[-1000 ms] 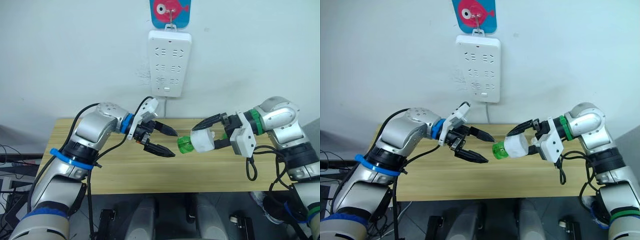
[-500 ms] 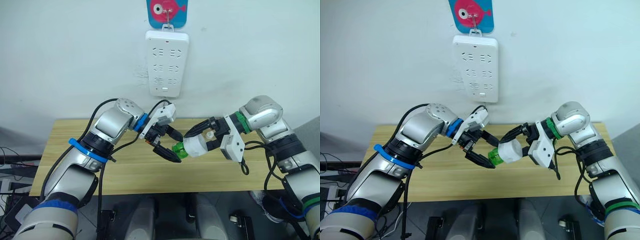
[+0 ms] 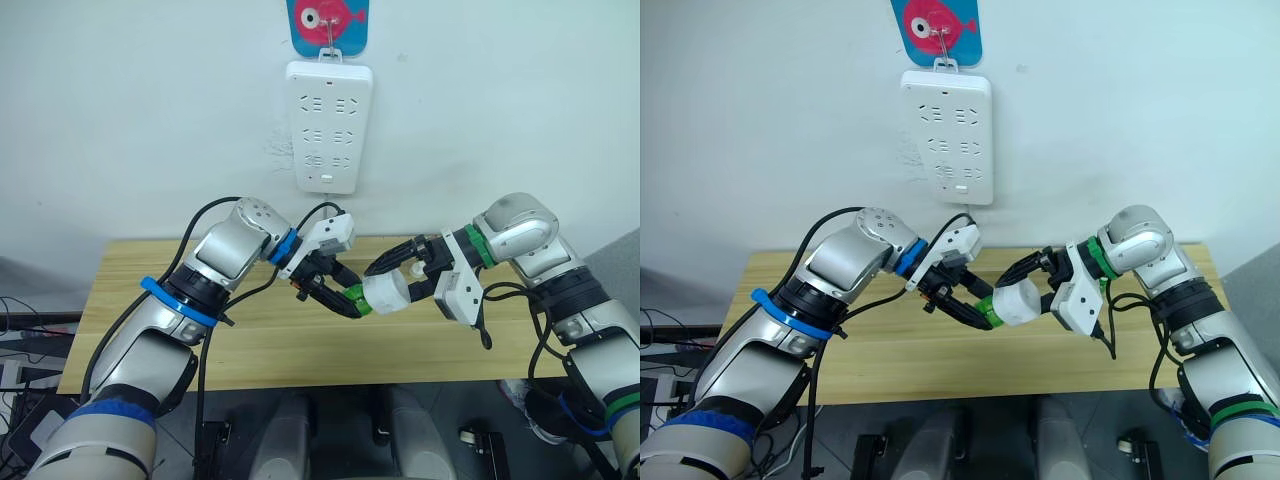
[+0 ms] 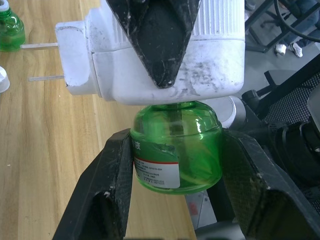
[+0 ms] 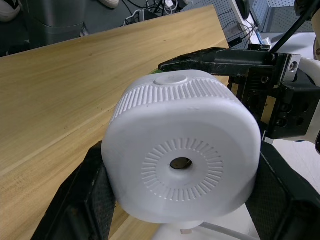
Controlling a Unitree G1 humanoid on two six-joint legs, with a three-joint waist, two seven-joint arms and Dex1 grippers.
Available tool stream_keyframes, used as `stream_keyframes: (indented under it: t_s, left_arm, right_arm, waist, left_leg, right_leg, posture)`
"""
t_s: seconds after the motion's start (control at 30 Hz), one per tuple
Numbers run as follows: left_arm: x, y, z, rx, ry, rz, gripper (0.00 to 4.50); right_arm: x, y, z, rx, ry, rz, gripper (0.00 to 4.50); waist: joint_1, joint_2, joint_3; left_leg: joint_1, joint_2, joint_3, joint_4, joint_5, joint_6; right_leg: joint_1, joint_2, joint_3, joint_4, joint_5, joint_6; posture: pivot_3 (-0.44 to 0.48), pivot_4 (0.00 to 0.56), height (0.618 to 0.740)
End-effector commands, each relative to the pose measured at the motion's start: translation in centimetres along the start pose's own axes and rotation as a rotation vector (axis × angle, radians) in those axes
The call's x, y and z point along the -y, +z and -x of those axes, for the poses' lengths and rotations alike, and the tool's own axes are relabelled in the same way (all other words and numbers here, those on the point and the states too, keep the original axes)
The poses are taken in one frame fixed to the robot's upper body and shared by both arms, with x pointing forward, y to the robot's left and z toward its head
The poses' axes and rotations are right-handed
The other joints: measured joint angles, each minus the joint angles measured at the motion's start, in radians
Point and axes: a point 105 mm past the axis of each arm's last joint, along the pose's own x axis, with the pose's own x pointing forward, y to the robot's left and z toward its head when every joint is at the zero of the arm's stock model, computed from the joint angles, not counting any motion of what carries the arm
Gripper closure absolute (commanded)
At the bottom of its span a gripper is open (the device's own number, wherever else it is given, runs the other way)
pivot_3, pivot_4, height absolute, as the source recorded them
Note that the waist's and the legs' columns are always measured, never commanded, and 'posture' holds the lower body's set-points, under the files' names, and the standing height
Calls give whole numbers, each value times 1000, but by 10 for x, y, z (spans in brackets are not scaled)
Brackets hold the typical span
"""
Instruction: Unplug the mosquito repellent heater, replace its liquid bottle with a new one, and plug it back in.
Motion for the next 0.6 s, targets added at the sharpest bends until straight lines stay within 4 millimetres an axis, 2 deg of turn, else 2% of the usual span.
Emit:
stream_keyframes:
  t_s: [0.03, 0.07, 0.2, 0.23, 0.43, 0.6]
  left_arm:
    - [6, 0, -5, -9, -35, -19, 2278]
    - [7, 0, -5, -9, -35, -20, 2278]
    - [7, 0, -4, -3, -37, -22, 2278]
    - [7, 0, -4, -1, -38, -23, 2278]
    - [6, 2, -3, 38, -20, -35, 2278]
    - [2, 9, 5, 181, 78, -102, 2278]
  right_arm:
    - [17, 1, 8, -17, -52, 42, 1490]
    - [17, 1, 8, -16, -53, 40, 1490]
    - [19, 3, 8, -5, -64, 31, 138]
    - [19, 3, 9, -5, -64, 26, 0]
    - [12, -1, 20, -39, -64, -15, 0]
    - [-26, -10, 63, -189, -68, -215, 0]
  waist:
    - [0, 0, 0]
    - [0, 0, 0]
    - [0, 0, 0]
    - [0, 0, 0]
    - [0, 0, 0]
    - [11, 0, 0]
  left_leg:
    - [0, 0, 0, 0, 0, 0]
    - [0, 0, 0, 0, 0, 0]
    - [0, 0, 0, 0, 0, 0]
    - [0, 0, 0, 0, 0, 0]
    - [0, 0, 0, 0, 0, 0]
    - [-1, -1, -1, 1, 0, 0]
  right_leg:
    - [0, 0, 0, 0, 0, 0]
    - [0, 0, 0, 0, 0, 0]
    - [0, 0, 0, 0, 0, 0]
    - [0, 0, 0, 0, 0, 0]
    - [0, 0, 0, 1, 0, 0]
    - [0, -1, 1, 0, 0, 0]
  posture:
    - [20, 263, 740]
    - [20, 263, 740]
    - [22, 259, 740]
    - [22, 259, 740]
    - [20, 251, 740]
    - [15, 247, 740]
